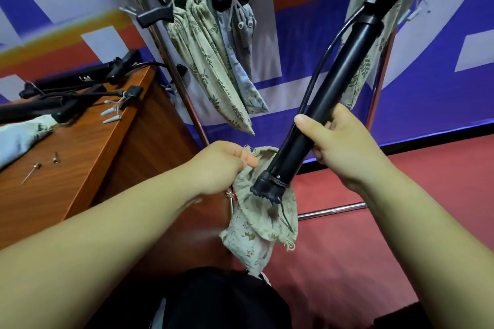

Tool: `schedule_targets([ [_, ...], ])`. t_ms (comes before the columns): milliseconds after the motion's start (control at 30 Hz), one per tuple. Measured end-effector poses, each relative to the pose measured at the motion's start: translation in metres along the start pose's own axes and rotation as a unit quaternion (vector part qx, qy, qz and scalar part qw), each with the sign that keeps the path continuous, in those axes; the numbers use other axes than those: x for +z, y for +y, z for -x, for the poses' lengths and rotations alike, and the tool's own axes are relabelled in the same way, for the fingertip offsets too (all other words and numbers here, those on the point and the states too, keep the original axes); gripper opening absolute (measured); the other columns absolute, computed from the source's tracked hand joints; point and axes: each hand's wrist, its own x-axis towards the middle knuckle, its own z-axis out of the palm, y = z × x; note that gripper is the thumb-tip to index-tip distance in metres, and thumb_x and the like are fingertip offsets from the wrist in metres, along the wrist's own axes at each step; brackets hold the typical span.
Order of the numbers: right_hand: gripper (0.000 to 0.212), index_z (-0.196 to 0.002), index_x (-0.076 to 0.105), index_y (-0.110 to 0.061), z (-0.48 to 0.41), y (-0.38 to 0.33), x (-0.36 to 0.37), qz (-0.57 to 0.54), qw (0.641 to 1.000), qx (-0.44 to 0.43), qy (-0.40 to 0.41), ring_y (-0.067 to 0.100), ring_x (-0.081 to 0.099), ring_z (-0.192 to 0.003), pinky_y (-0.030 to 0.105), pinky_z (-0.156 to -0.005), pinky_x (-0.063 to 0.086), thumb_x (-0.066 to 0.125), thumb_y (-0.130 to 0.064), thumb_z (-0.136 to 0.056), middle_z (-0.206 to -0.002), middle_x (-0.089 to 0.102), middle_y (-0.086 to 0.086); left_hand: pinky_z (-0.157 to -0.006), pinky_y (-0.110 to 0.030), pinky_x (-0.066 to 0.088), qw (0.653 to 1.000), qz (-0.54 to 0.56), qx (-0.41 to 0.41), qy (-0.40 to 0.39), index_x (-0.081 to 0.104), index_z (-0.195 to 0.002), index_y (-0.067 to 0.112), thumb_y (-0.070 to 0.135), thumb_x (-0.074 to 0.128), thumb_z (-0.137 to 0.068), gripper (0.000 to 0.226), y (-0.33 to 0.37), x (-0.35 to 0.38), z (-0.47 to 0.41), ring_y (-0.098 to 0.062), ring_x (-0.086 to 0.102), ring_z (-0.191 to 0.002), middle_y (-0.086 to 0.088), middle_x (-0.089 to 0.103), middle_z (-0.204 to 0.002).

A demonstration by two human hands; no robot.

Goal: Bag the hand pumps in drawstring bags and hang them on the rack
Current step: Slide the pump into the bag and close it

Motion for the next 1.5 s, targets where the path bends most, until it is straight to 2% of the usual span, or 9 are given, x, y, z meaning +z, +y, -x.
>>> schedule_targets([
  [100,0.027,-0.097,0.052,-0.02,0.0,0.003,0.001,0.019,0.999,-0.008,0.038,0.006,0.05,-0.047,0.019,-0.044,0.04,0.074,-0.033,-0.088,-0.069,0.061,-0.005,-0.099,-0.063,0.049,0.999,0.035,-0.006,-0.002,0.081,-0.093,0.022,0.017,0.051,-0.077,0.035,0.001,0.003,0.001,-0.036,0.067,-0.095,-0.031,0.072,-0.105],
  [167,0.029,-0.1,0.051,-0.02,0.0,0.006,0.004,0.035,0.998,-0.006,0.046,0.01,0.056,-0.05,0.022,-0.047,0.046,0.073,-0.035,-0.088,-0.079,0.066,0.004,-0.108,-0.058,0.041,0.999,0.039,0.006,-0.001,0.08,-0.101,0.018,0.013,0.052,-0.086,0.032,0.005,0.005,0.005,-0.04,0.062,-0.118,-0.024,0.071,-0.115],
  [300,0.03,-0.108,0.053,-0.015,-0.002,0.009,0.004,0.028,0.999,0.021,0.032,0.014,0.065,-0.058,0.029,-0.058,0.055,0.068,-0.036,-0.092,-0.09,0.071,0.006,-0.064,-0.016,0.057,0.997,0.073,0.006,0.009,0.077,-0.106,0.012,0.002,0.045,-0.098,0.035,0.006,0.003,0.004,0.006,0.064,-0.055,0.002,0.072,-0.09],
  [400,0.031,-0.108,0.057,-0.014,-0.002,0.008,0.002,0.024,0.999,0.033,0.028,0.02,0.072,-0.064,0.036,-0.065,0.06,0.07,-0.036,-0.09,-0.094,0.074,0.006,-0.043,-0.019,0.04,0.995,0.095,-0.015,0.031,0.077,-0.105,0.014,0.003,0.043,-0.099,0.036,0.009,0.003,0.006,0.001,0.046,-0.036,0.006,0.067,-0.052],
  [567,0.041,-0.094,0.062,-0.025,0.004,0.018,0.013,0.162,0.983,0.014,0.08,0.015,0.071,-0.064,0.04,-0.069,0.059,0.078,-0.056,-0.072,-0.074,0.073,-0.006,-0.046,-0.02,0.027,0.99,0.132,-0.039,0.034,0.08,-0.1,0.021,0.01,0.048,-0.097,0.034,0.015,0.006,0.01,-0.006,0.036,-0.039,0.009,0.054,-0.045],
  [833,0.036,-0.09,0.062,-0.037,0.011,0.03,0.026,0.237,0.971,-0.033,0.005,0.003,0.053,-0.059,0.023,-0.057,0.041,0.076,-0.064,-0.071,-0.064,0.058,-0.012,-0.04,-0.019,0.025,0.965,0.258,0.017,0.049,0.078,-0.108,0.018,0.028,0.062,-0.095,0.023,0.017,0.009,0.01,-0.017,0.04,-0.046,-0.014,0.06,-0.069],
  [1100,0.057,-0.1,0.059,-0.03,0.014,0.03,0.025,0.364,0.92,-0.07,-0.129,0.008,0.06,-0.071,0.037,-0.069,0.053,0.066,-0.077,-0.068,-0.078,0.066,-0.007,-0.041,-0.018,0.036,0.961,0.262,0.083,-0.014,0.072,-0.114,0.013,0.025,0.064,-0.096,0.023,0.027,0.004,0.02,-0.005,0.059,-0.046,0.001,0.073,-0.076],
  [1267,0.039,-0.093,0.056,-0.036,0.018,0.025,0.026,0.363,0.906,-0.079,-0.201,0.006,0.059,-0.072,0.035,-0.07,0.052,0.068,-0.068,-0.075,-0.078,0.066,-0.007,-0.061,-0.028,0.056,0.956,0.284,0.075,0.008,0.07,-0.111,0.004,0.019,0.074,-0.088,0.027,0.023,0.004,0.019,-0.03,0.076,-0.083,-0.02,0.076,-0.099],
  [1500,0.028,-0.106,0.07,-0.05,0.005,0.02,-0.006,0.255,0.923,0.028,-0.287,0.0,0.06,-0.115,0.032,-0.106,0.046,0.078,-0.05,-0.079,-0.12,0.062,-0.019,-0.047,-0.019,0.048,0.953,0.293,0.072,0.007,0.069,-0.105,0.005,0.018,0.069,-0.092,0.018,0.024,0.001,0.02,-0.016,0.069,-0.06,-0.014,0.072,-0.085],
])
